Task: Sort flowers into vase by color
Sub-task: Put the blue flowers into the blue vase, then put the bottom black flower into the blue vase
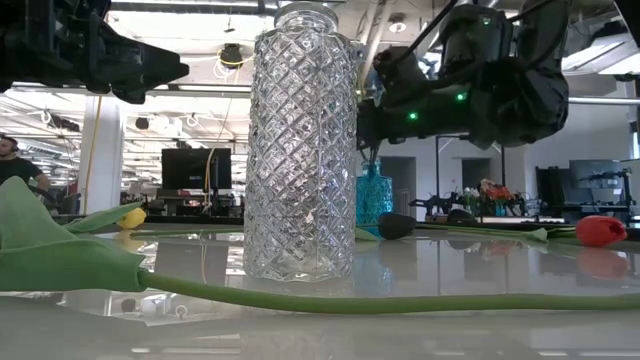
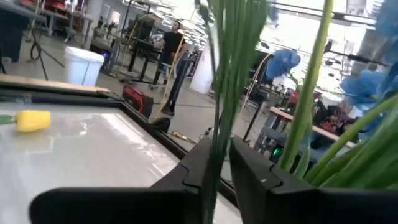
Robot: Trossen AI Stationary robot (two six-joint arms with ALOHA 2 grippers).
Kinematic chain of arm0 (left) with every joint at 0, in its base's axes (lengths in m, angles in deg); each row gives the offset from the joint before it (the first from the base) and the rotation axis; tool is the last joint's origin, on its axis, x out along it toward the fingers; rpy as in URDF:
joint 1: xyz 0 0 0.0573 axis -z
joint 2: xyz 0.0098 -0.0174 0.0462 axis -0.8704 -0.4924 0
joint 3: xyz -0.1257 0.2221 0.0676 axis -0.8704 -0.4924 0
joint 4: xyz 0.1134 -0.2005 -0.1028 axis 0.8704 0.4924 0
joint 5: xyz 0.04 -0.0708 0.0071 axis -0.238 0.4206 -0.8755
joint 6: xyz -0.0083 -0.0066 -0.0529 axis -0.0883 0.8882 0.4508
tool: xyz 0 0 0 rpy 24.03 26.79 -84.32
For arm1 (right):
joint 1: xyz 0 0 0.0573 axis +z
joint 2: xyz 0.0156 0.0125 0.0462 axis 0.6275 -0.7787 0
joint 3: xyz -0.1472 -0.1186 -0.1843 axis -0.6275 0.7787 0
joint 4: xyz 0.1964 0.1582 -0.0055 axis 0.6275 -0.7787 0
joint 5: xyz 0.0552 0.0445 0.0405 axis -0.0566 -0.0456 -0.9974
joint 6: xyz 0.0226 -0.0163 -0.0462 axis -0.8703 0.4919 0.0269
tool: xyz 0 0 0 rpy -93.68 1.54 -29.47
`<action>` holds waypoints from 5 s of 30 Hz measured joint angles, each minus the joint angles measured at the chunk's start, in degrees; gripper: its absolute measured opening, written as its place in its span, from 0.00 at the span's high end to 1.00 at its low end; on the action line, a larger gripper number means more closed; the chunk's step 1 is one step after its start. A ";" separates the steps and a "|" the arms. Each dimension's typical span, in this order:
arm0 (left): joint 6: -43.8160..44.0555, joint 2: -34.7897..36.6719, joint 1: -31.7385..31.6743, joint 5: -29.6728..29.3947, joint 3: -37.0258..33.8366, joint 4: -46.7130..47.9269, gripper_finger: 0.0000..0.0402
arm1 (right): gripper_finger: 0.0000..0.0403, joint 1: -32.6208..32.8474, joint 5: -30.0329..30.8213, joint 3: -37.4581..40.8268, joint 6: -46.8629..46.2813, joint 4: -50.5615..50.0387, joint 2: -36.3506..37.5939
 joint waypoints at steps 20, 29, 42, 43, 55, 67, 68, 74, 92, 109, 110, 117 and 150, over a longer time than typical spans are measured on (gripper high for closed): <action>2.41 -0.01 0.00 -1.71 0.00 0.22 0.62 | 0.47 11.60 10.15 0.00 0.97 -24.94 14.31; 4.01 -0.02 -0.02 -2.12 0.00 0.32 0.62 | 0.48 16.08 -3.72 -0.04 -27.71 -57.64 26.34; 28.77 -8.87 -15.48 -6.69 0.98 5.44 0.62 | 0.95 17.16 -4.34 -8.30 -27.91 -57.27 10.92; 31.56 -10.36 -17.26 -6.71 1.34 5.51 0.62 | 0.95 17.06 -4.31 -9.73 -25.94 -57.33 9.67; 33.45 -33.55 -32.23 -0.20 21.43 8.67 0.62 | 0.96 21.28 8.52 -14.95 -20.84 -66.28 16.83; 13.27 -46.43 -30.86 5.15 58.69 48.23 0.62 | 0.95 33.77 25.11 -14.93 -28.76 -81.02 24.68; 12.02 -47.33 -30.40 4.17 61.25 51.80 0.62 | 0.95 34.48 26.03 -14.93 -30.05 -82.65 24.99; 7.36 -51.71 -27.99 0.62 72.77 68.02 0.62 | 0.94 35.97 28.59 -14.93 -36.69 -90.66 26.14; 20.67 -48.92 -18.91 6.23 87.53 114.43 0.62 | 0.94 31.51 -0.86 -14.91 -42.55 -105.95 27.04; 16.11 -46.45 -11.34 9.10 50.59 63.64 0.62 | 0.92 27.59 -29.10 -14.88 -40.96 -111.03 27.10; 15.53 -46.95 -12.50 10.54 49.24 61.06 0.62 | 0.92 27.56 -29.10 -14.88 -40.98 -110.97 27.10; 15.45 -47.80 -20.48 15.55 44.94 54.64 0.62 | 0.92 27.53 -28.93 -14.88 -43.66 -111.34 27.10; 16.34 -51.85 -22.74 25.70 32.61 38.99 0.79 | 0.92 25.95 -28.60 -14.90 -42.34 -114.38 27.08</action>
